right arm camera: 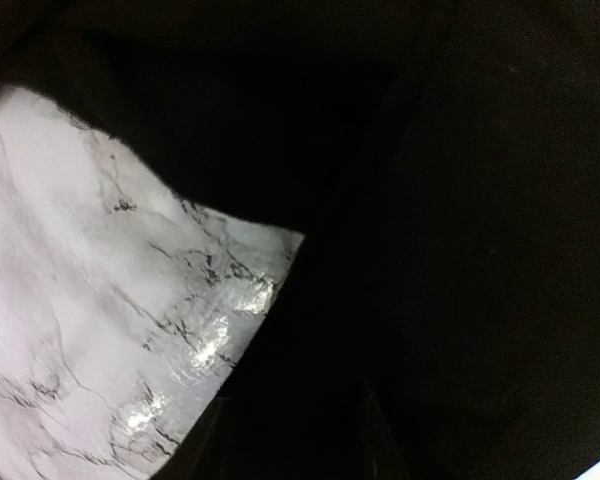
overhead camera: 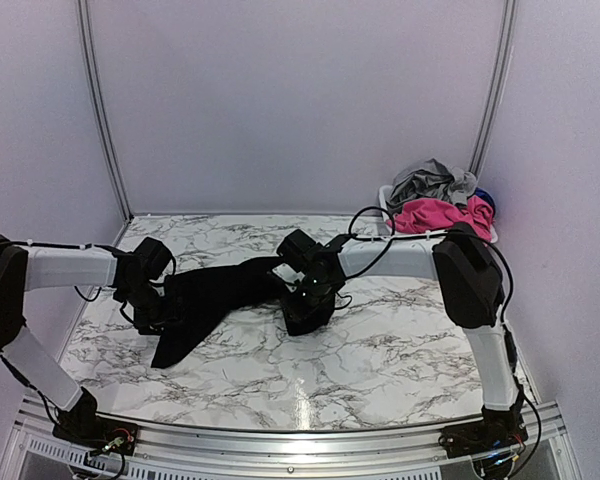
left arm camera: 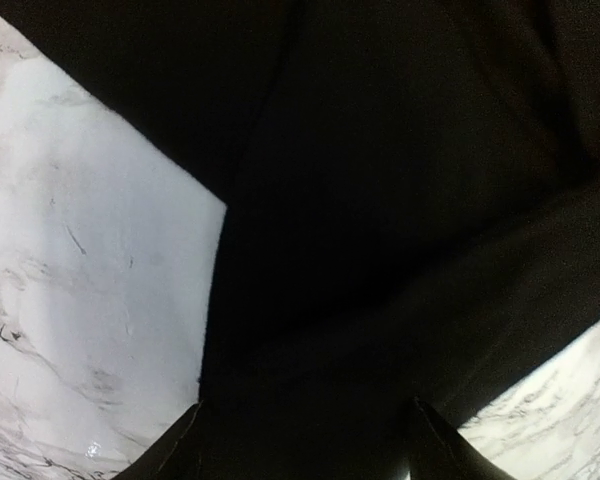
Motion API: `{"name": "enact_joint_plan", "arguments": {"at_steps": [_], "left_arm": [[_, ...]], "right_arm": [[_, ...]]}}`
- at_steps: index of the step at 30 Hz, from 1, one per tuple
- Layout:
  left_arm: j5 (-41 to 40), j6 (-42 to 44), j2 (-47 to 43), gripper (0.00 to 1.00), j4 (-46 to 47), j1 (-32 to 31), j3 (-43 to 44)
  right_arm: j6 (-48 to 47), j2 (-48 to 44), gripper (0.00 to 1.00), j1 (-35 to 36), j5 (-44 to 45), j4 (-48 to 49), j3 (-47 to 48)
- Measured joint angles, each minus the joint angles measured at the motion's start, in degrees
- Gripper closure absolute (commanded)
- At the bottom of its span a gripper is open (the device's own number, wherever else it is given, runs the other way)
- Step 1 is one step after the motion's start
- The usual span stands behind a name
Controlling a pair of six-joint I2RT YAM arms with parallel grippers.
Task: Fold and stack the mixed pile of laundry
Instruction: Pick up the crumpled T-shirt from the center of the board.
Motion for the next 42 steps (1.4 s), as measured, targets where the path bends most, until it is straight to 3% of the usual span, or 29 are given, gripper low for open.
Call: {"name": "enact_joint_plan", "arguments": {"at_steps": [5,12,20,25,32,42], "left_arm": [[-2.7,0.1,4.0,0.5,0.1,0.0,2.3],[-5.2,1.7,6.1,1.0,0.5,0.3,4.2],[-6.9,4.5,2.8,1.0,-2.0,5.6,9.9],[-7.7,7.7,0.2,1.0,-5.0,9.4,21.4],[-8.6,11.6,-1.5,1.0,-7.9,10.3,36.8],[-14.5,15.5,-3.5,1.0,-9.9,10.7,54.6]], "right_arm": [[0.2,-3.1,0.99,0.0,2.3,2.6,-5.6],[0.8,-6.8,1.0,-0.6,2.8,0.9,-9.4],[1.1,-17.3,1.0,-6.9,2.3,-1.9,-10.1],[0.4,-25.2,1.0,-15.5,1.7,-1.9,-6.8],[0.2,-27.6,1.0,-23.9,-0.1,-2.8,5.1],[-1.7,-29.6,1.0,-26.1,-0.3,-2.3,24.0]]}}
